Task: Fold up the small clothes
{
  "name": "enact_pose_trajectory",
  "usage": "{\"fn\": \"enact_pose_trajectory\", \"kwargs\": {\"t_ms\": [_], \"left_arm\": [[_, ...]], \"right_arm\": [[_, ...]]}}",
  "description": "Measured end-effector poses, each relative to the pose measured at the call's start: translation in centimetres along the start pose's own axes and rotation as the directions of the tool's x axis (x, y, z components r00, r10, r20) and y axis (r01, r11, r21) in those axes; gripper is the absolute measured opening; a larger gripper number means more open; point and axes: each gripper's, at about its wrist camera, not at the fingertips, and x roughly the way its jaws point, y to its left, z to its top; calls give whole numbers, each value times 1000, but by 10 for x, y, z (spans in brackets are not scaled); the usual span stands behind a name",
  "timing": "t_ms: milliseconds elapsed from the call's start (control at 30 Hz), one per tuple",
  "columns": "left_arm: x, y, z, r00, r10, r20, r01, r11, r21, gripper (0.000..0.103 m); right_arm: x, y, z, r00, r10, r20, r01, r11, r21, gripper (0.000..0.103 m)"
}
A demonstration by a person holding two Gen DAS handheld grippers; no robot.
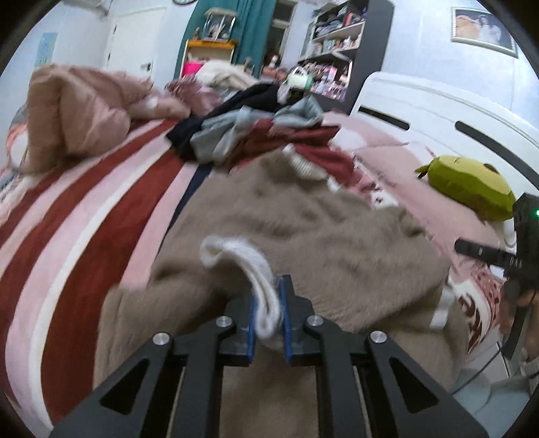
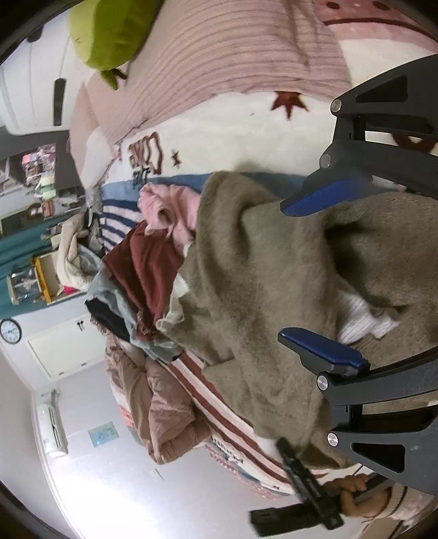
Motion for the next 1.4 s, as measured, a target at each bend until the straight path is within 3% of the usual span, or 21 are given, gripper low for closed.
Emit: {"fn": "enact_pose_trajectory", "kwargs": {"t_ms": [167,200,233,300,433,567,667,833,867,900,933,967,1000,1033,1133,1233,1300,1400], "left_arm": [[-8,21,-22,999,24,-33,-25,999,-36,10],[-11,24,-23,999,25,-26,-26,999,-45,22],[-17,30,-24,1000,25,-12,-26,998,-50,47],[-35,43,-24,999,27,46,-25,999,-42,72],[-45,65,-17,1000,15,16,-14,1000,-20,82],[-34,87,-27,997,-44,-62,40,998,-55,83],[-25,92,-40,995,-55,-88,48,996,-76,83],[-10,89,-55,989,-74,-131,63,994,-88,69],[-9,87,-55,989,-67,-134,57,995,-76,66],[-7,82,-54,988,-68,-140,60,996,-59,53],[-6,80,-54,986,-82,-146,75,996,-55,38],[-4,77,-52,982,-111,-154,103,993,-57,34],[-2,74,-51,980,-124,-158,117,992,-57,28],[-1,71,-49,978,-136,-160,129,990,-54,14],[-9,62,-41,974,-183,-132,177,982,-58,11],[-33,50,-28,970,-236,-61,233,971,-50,10],[-53,44,-17,964,-264,-7,264,963,-47,9],[-78,37,-5,961,-270,63,272,962,-28,3]], "right_arm": [[-11,-7,-10,999,-46,-3,46,999,17,65],[-16,-10,-14,999,-47,-8,47,999,19,66],[-18,-11,-17,999,-41,-16,41,999,21,67],[-23,-15,-27,998,-16,-54,17,1000,26,73],[-21,-26,-49,988,18,-153,-10,999,53,74],[-11,-25,-77,958,86,-274,-79,996,36,74],[-9,-19,-88,943,88,-320,-89,996,11,74],[-8,-12,-102,927,67,-369,-87,995,-38,71],[-8,-11,-102,925,78,-371,-99,994,-39,60],[-7,-7,-102,924,74,-375,-102,993,-57,41],[-6,-5,-103,925,67,-375,-102,992,-73,29],[-5,-2,-102,925,68,-375,-110,990,-92,15],[-5,3,-102,924,84,-373,-133,985,-107,14],[-6,6,-101,925,91,-369,-143,983,-116,13],[-16,20,-93,944,112,-311,-166,974,-155,10],[-39,29,-77,963,189,-191,-216,968,-131,9],[-58,35,-63,965,243,-94,-254,960,-119,9],[-70,48,-50,963,269,-27,-270,955,-125,9]]}}
